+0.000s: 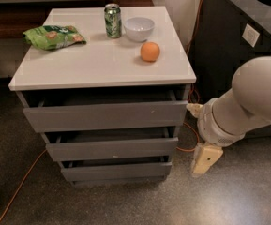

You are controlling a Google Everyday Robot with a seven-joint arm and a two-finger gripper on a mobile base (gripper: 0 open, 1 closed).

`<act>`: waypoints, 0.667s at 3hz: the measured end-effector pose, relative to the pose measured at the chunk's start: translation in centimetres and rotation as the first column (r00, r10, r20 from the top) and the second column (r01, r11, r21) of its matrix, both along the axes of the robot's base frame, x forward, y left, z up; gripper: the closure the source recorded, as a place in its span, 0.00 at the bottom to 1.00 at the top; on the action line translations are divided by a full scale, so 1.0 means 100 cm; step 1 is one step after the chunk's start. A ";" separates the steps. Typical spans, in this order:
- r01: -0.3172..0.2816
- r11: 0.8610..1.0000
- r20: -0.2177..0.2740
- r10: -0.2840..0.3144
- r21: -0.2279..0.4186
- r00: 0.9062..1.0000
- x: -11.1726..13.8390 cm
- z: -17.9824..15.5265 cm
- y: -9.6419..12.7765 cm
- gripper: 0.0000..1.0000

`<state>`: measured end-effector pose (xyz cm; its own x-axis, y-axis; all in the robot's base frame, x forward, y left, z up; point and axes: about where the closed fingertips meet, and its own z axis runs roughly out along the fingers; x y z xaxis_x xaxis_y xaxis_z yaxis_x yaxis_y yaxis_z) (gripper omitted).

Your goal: Place orange into middle drawer

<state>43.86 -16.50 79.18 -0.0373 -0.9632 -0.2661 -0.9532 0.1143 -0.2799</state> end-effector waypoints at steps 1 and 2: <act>-0.035 0.998 0.008 0.035 -0.046 0.999 0.006 -0.064 0.018 0.00; -0.037 0.996 0.033 0.039 -0.078 0.999 0.011 -0.077 0.014 0.00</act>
Offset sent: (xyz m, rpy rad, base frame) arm 0.0064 0.0177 -0.0642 -0.0460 -0.0091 0.0348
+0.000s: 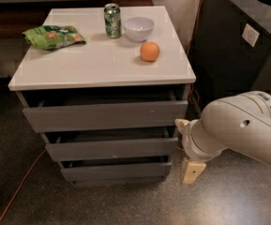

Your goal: Place orange into middle drawer

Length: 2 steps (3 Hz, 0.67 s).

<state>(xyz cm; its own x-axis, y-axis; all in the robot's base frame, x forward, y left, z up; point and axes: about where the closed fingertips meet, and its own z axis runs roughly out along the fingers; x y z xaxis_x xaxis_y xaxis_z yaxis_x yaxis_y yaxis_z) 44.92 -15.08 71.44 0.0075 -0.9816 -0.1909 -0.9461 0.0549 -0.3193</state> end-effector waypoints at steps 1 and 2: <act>0.000 1.000 -0.001 0.000 0.001 1.000 0.000 0.001 0.000 0.00; 0.004 1.000 -0.014 -0.004 -0.029 1.000 0.001 -0.019 0.002 0.00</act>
Offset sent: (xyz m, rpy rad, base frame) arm 0.0031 0.0047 -0.0660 -0.0958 0.0486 -0.0145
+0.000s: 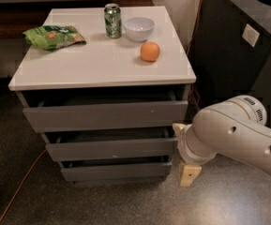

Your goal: Place orange into middle drawer

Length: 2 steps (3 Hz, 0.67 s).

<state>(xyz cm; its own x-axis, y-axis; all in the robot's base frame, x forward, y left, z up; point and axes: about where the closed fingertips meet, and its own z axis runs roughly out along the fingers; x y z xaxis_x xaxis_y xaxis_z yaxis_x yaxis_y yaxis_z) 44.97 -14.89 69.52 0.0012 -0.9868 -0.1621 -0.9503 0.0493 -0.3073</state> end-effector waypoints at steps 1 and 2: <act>-0.004 1.000 -0.003 0.004 -0.031 1.000 0.011 -0.057 0.001 0.00; -0.043 0.999 0.042 0.043 -0.002 0.998 0.043 -0.103 0.008 0.00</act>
Offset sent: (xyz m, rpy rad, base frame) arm 0.0870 0.0207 -0.1694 0.0495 -0.0940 0.1150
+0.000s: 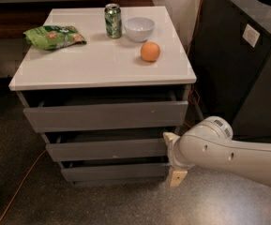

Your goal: Place orange into middle drawer

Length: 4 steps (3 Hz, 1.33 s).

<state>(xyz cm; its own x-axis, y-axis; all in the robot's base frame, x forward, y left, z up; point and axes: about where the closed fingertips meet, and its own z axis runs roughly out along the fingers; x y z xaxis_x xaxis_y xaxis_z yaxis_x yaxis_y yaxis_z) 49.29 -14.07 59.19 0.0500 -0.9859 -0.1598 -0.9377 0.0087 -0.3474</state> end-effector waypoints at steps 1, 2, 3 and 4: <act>-0.047 0.995 0.035 0.044 0.083 0.998 0.033 -0.035 0.016 0.00; -0.075 0.979 0.034 0.070 0.191 0.997 0.059 -0.064 0.033 0.00; -0.101 0.955 0.033 0.096 0.278 0.995 0.078 -0.088 0.048 0.00; -0.118 0.944 0.047 0.109 0.307 0.993 0.092 -0.109 0.059 0.00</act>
Offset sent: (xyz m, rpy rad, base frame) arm 0.1057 0.0558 -0.0953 0.3791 -0.0175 0.1397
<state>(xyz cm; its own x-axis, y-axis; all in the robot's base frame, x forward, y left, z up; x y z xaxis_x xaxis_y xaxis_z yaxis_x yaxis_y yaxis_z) 58.50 -8.17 48.28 0.1681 -0.8757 -0.4526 -0.9284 0.0136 -0.3713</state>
